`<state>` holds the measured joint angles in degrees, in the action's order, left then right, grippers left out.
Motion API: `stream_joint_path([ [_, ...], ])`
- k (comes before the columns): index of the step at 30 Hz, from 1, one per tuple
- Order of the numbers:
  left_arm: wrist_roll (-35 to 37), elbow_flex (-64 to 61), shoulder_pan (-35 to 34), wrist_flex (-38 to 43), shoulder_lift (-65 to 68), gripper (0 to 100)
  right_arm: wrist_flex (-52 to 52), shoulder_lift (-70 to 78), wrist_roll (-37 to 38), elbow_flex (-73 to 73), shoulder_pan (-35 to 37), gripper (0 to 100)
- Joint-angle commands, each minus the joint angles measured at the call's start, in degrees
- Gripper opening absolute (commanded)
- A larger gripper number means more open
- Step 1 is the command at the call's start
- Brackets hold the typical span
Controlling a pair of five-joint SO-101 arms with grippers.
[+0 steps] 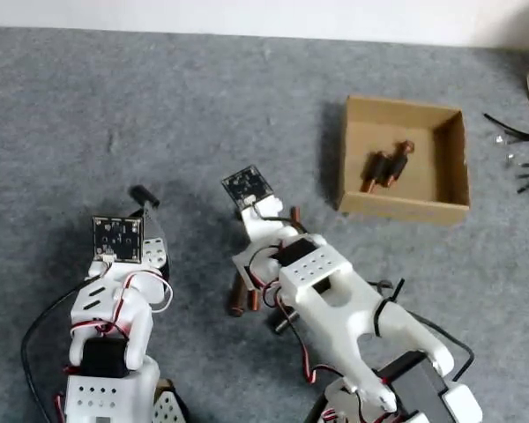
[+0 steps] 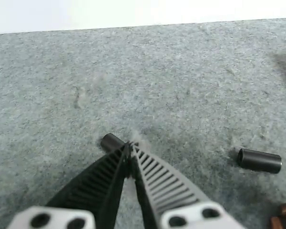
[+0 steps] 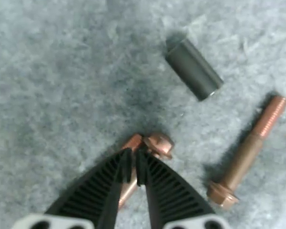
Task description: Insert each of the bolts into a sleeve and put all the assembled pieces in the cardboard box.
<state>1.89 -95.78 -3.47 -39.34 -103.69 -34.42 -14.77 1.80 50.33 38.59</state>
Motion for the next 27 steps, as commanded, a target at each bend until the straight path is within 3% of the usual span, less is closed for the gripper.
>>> stream_joint_path([
  [1, -0.35, -0.04, 0.48, 1.32, -0.57, 1, 0.57, 0.22, 0.97, -4.09, -2.86, 1.9],
  [5, -0.35, -0.13, 0.48, 1.32, -0.57, 1, -7.16, 0.48, 8.88, -13.14, -6.37, 11.1],
  [8, -0.35, -0.13, 0.48, 1.32, -0.57, 1, -7.60, 0.57, 10.64, -18.07, -8.13, 15.6],
  [11, -0.35, -0.13, 0.48, 1.32, -0.57, 1, -7.87, 1.89, 11.87, -21.14, -8.31, 15.6],
  [17, -0.35, -0.13, 0.48, 1.32, -0.57, 1, -7.87, 15.60, 24.88, -24.75, -6.37, 15.6],
  [27, -0.35, -0.13, 0.57, 1.93, -0.57, 1, -7.96, 25.98, 27.87, -33.54, -4.97, 15.6],
])
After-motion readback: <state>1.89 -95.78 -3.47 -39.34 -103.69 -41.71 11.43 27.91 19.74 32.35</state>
